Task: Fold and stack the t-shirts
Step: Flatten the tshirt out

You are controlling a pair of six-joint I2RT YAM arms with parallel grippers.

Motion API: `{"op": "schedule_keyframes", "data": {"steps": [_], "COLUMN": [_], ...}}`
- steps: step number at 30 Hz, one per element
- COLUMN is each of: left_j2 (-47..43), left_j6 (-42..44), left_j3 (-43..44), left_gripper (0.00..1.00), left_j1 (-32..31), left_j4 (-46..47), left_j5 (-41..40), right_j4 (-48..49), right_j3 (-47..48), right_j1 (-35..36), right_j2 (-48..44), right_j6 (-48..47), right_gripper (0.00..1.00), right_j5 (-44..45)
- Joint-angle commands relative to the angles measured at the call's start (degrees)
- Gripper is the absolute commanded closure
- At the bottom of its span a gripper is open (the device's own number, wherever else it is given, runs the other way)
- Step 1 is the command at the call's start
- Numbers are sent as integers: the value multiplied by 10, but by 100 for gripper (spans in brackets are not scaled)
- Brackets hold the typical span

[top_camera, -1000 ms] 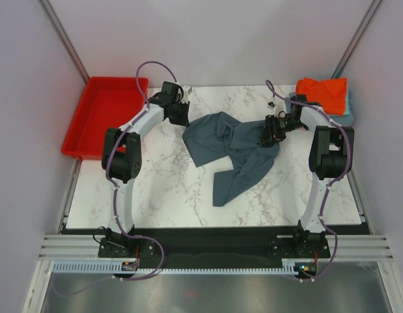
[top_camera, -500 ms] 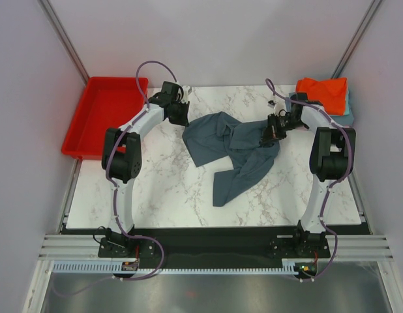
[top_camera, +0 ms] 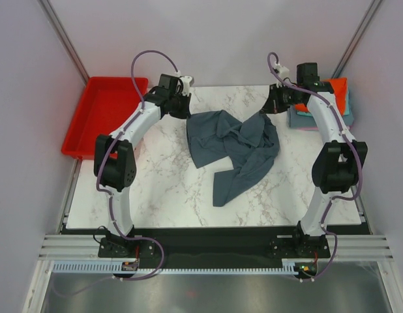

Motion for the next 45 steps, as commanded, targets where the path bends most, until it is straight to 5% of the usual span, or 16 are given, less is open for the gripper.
{"op": "schedule_keyframes", "data": {"steps": [1,8,13,21,33,40,45], "left_j2": [-23,-30,-72,-191,-385,-478,-507], "left_j6": [29,43,59,125,238,241,216], "left_j3": [-3,-10,-7,-1,-5,-32,-11], "left_gripper": [98,98,98,98,98,98,98], "left_j1": [-3,-13,-15,-18,-19,-18,0], "left_j4": [8,6,0,-21,0,-6,-82], "left_j5": [-3,-18,-34,-50,-104,-105,-53], "right_j4": [-1,5,20,75,111,122,59], "right_j3": [5,81,119,219,139,65,109], "right_j1": [44,122,130,34,-32,-37,-37], "right_j2": [21,78,38,-65,-293,-439,-487], "right_j6": [-6,-5,-2,52,102,159,176], "right_gripper": [100,100,100,100,100,100,100], "right_j5": [6,34,138,254,318,345,341]}}
